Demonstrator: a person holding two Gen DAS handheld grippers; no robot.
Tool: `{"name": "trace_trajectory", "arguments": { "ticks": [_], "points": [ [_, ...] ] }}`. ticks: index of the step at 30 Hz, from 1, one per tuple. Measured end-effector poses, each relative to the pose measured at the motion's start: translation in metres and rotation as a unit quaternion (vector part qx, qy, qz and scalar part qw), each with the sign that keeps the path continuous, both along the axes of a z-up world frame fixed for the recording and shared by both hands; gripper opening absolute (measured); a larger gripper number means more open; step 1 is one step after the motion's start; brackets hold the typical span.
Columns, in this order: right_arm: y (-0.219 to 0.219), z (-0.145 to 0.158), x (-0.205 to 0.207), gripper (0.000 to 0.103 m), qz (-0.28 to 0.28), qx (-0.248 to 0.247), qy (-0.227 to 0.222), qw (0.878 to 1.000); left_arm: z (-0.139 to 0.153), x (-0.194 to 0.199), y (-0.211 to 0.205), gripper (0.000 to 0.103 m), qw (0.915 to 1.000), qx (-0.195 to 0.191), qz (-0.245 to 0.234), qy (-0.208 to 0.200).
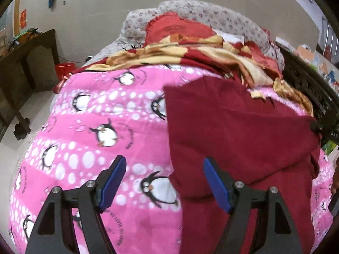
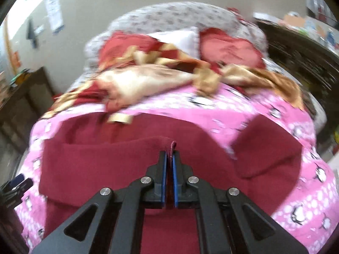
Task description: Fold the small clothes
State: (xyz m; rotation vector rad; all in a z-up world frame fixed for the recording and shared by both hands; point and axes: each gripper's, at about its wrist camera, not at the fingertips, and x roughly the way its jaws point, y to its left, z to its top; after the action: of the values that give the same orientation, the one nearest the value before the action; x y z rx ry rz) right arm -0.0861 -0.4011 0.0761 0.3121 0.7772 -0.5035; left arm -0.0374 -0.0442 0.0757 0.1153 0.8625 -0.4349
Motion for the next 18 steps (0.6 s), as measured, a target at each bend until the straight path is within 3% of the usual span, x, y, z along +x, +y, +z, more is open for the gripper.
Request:
{"name": "trace_trajectory", "arguments": {
  "ticks": [5,9,11,15,18],
  "points": [
    [-0.02,-0.033,0.004,0.015,-0.012,0.02,0.051,0.998,-0.015,0.011,-0.024,0.079,0.9998,0.014,-0.006,0.009],
    [-0.022,-0.027,-0.007,0.04,-0.032,-0.006,0.054,0.998,-0.024,0.022,-0.03,0.079,0.9996,0.023,0.004,0.014],
    [-0.017,-0.017,-0.015,0.043,-0.039,-0.019,0.039,0.998,-0.026,0.026,-0.031,0.079,0.9996,0.021,0.009,0.016],
    [-0.001,-0.006,-0.014,0.043,0.009,-0.003,0.005,1.0,-0.029,0.033,-0.033,0.079,0.9994,0.028,0.014,0.014],
    [0.011,-0.018,0.003,0.043,0.051,0.018,0.017,0.998,-0.032,0.039,-0.034,0.079,0.9992,0.033,0.017,0.017]
  ]
}}
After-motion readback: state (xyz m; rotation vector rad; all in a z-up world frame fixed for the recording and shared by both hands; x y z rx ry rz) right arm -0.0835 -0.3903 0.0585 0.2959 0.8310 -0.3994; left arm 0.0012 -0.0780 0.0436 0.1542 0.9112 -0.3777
